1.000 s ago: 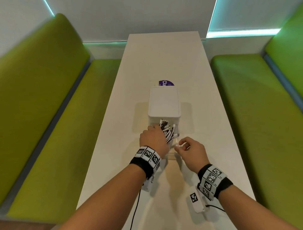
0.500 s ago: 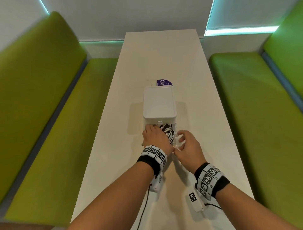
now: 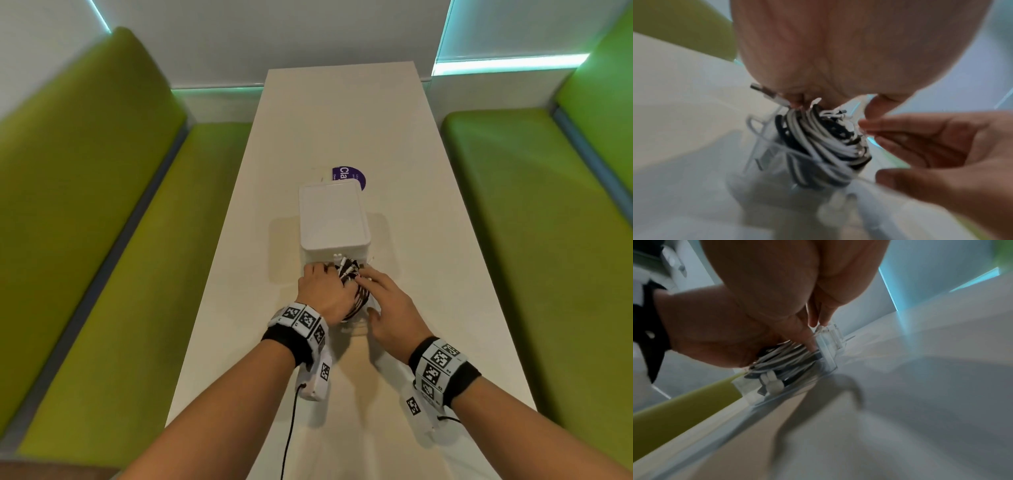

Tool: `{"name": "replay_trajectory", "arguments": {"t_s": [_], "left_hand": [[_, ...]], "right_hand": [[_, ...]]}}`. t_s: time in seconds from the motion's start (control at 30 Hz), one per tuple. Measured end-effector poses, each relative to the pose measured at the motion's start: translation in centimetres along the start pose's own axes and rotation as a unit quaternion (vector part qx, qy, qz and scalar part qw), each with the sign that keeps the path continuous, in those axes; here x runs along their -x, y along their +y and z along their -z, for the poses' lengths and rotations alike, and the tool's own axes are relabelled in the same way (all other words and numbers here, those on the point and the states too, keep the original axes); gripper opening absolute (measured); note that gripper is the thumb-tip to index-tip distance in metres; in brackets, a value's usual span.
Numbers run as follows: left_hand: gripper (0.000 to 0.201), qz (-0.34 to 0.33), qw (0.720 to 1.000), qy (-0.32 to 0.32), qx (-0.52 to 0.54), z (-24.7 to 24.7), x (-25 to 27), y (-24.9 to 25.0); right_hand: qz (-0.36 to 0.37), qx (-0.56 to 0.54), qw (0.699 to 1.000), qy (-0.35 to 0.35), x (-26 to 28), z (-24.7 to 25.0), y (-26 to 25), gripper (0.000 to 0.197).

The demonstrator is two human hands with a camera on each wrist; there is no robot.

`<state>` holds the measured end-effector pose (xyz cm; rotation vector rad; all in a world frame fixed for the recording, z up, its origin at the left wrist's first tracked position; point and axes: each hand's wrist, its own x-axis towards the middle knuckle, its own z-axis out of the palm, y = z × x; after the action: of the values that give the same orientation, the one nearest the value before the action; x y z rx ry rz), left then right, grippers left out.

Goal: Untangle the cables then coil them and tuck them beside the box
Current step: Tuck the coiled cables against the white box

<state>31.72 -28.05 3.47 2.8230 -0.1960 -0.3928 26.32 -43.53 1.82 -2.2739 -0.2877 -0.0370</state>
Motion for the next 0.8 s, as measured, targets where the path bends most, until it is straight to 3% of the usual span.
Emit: {"name": "replay_trajectory", "arguments": {"t_s": [0.17,0.27,0.43,0.67,0.73,0.8], "left_hand": [[0.036,-0.060,0.993,0.056,-0.085,-1.5,0.1,-1.8],[0.035,-0.042,0.989,0.097,-0.100,-1.5,0.7,-1.3],[0.036,-0.052,0.984,0.157,-0.059,-2.2,1.3,-1.5],[0.052,-0.094,0.983,0.156,-0.033,-1.3,1.8,-1.5],[0.050,-0.102,0.984,0.145,-0.025,-1.3,1.8,-1.5],[0.048,-0.097,0.988,0.123,0.013,-1.4,1.6,-1.6]], "right_hand": [[0.013,0.016,1.000,-0.004,-0.4,0.1,-0.1,0.062],[0.012,0.027,0.999,-0.022,-0.2,0.2,-0.3,0.053],[0.047,0.188,0.977,-0.089,-0.5,-0.4,0.0,0.065],[0.087,0.238,0.959,-0.129,-1.4,0.2,-1.2,0.068],[0.061,0.212,0.969,-0.109,-1.4,0.1,-1.3,0.055],[0.023,0.164,0.982,-0.089,-1.4,0.1,-1.7,0.058]]}}
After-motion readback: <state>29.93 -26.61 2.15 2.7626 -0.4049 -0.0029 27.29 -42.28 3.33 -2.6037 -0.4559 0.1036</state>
